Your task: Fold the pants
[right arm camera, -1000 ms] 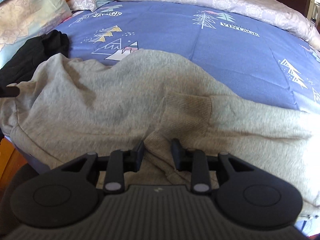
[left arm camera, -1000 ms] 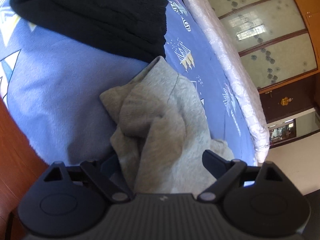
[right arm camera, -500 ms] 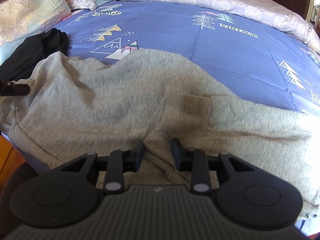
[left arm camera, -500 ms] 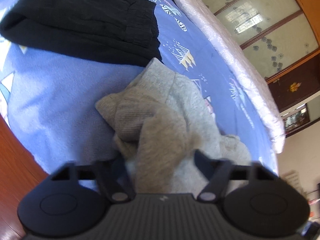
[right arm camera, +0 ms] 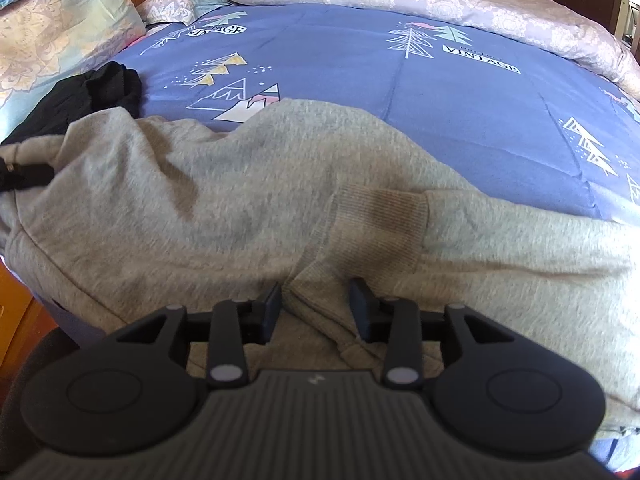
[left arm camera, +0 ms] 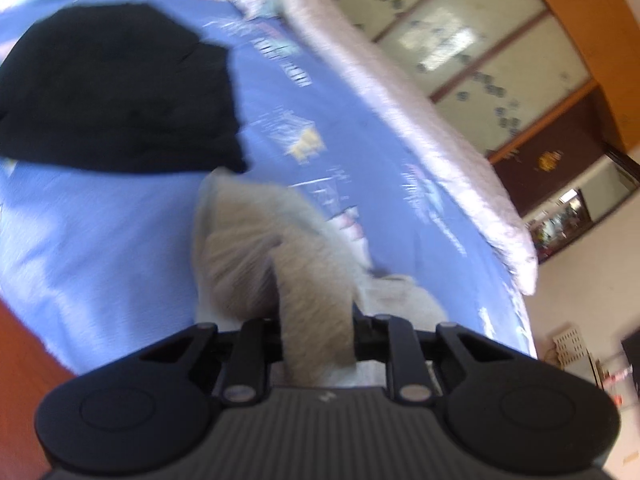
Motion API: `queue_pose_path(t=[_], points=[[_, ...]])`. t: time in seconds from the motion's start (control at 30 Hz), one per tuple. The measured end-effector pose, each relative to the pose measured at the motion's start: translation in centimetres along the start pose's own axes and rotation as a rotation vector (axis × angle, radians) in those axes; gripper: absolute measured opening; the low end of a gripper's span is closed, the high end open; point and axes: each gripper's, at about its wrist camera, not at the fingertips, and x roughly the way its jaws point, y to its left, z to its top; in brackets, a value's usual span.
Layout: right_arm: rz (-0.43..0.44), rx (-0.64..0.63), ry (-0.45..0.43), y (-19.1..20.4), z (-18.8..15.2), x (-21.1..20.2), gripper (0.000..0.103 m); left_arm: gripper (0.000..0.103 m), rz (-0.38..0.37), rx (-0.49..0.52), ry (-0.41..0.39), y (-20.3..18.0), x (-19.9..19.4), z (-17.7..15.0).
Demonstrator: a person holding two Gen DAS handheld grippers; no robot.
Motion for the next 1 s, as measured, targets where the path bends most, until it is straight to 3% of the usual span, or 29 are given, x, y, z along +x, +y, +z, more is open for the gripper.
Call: queue_pose_path(t=[0.17, 0.23, 0.3, 0.4, 0.57, 0.73, 0.77, 0.83, 0.87, 0.9, 1.0], points=[[0.06, 0.032, -0.027, -0.7, 0.3, -1.2, 0.045, 0.018, -0.019, 0.141, 0.001, -4.2, -0.3, 0.2], [0.109, 0.003, -0.103, -0.7, 0.2, -3.2, 0.048, 0.018, -0.02, 0.184, 0.007, -5.4, -0.1, 0.2], [0.141, -0.071, -0.191, -0.2, 0.0, -5.5, 0.067, 0.018, -0.017, 0.218, 0.015, -6.4, 0.0, 0.3], [0.188, -0.189, -0.274, 1.0, -0.3, -7.8, 0.078, 0.018, -0.008, 0.262, 0.027, -8.0, 0.3, 0.1], [0.229, -0.33, -0.306, 4.2, 0.5, -8.1, 0.084, 0.018, -0.048, 0.393, 0.054, -12.5, 1.1, -0.8], [0.229, -0.293, -0.331, 5.3, 2.2, -7.0, 0.085, 0.019, -0.091, 0.617, 0.098, -18.1, 2.2, -3.7], [0.223, -0.261, -0.35, 5.1, 2.5, -6.9, 0.084, 0.02, -0.099, 0.643, 0.105, -19.0, 2.5, -4.1], [0.189, -0.195, -0.419, 3.8, 2.3, -7.3, 0.066, 0.024, -0.103, 0.686, 0.11, -20.4, 2.7, -4.6], [0.164, -0.163, -0.42, 2.9, 2.5, -7.3, 0.039, 0.026, -0.132, 0.699, 0.12, -21.0, 2.6, -4.6], [0.163, -0.123, -0.403, 1.8, 2.7, -7.2, 0.033, 0.027, -0.164, 0.698, 0.125, -21.6, 2.3, -4.5], [0.147, 0.078, -0.381, -3.3, 2.9, -7.2, 0.027, 0.038, -0.266, 0.683, 0.057, -22.6, 0.6, -4.0]])
